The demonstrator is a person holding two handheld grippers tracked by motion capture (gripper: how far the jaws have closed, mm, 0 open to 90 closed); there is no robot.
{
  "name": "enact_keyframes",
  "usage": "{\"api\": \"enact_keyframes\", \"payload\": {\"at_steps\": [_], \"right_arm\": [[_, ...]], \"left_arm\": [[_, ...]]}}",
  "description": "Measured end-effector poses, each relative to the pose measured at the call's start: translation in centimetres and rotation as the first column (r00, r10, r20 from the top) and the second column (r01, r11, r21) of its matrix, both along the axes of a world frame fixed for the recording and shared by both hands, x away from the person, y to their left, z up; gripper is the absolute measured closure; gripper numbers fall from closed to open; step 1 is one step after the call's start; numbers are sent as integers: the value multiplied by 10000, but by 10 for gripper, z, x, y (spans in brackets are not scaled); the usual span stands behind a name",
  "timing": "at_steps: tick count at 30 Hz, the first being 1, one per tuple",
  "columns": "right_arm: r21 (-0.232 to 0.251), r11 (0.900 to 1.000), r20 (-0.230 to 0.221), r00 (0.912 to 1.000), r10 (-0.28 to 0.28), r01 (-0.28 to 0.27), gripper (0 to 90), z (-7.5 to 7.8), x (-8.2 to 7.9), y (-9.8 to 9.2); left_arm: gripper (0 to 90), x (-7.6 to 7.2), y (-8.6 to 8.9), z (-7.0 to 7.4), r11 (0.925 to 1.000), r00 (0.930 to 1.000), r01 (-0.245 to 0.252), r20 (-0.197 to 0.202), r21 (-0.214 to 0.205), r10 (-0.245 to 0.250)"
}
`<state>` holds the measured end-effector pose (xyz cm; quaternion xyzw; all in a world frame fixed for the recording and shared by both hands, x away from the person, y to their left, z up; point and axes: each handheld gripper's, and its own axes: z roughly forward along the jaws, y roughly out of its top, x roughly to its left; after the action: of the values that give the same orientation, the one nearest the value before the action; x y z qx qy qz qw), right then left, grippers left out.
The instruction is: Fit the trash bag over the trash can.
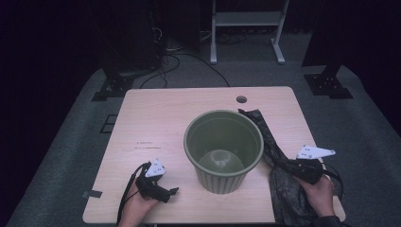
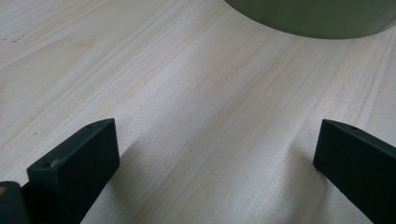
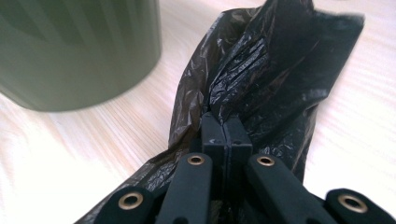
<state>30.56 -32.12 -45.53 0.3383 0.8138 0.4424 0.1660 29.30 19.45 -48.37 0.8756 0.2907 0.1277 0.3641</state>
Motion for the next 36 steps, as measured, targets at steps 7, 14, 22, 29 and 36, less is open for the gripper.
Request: {"api": "enact_keyframes", "payload": {"at_steps": [7,14,22,29,36], "right_arm": [[775,9965,546,9982,262,-304,898,22,-6,-5],[1201,9909,859,9950,508,-609,898,40,-6,-7],[1720,9816,1370,9888,599,-833,898,66,-10,-15],[2273,9617,1864,9761,1116,-1533,898,98,-16,-16],[2237,9515,2209,9618,1615,-2111,898,121,-21,-10]], "left_arm": [[0,0,0,0,10000,10000,4,4,-1,-4],[0,1,0,0,10000,10000,-4,0,1,4],[0,1,0,0,10000,10000,-13,0,1,13],[0,1,0,0,10000,10000,-30,1,-12,30],[0,1,0,0,10000,10000,-30,1,10,30]]}}
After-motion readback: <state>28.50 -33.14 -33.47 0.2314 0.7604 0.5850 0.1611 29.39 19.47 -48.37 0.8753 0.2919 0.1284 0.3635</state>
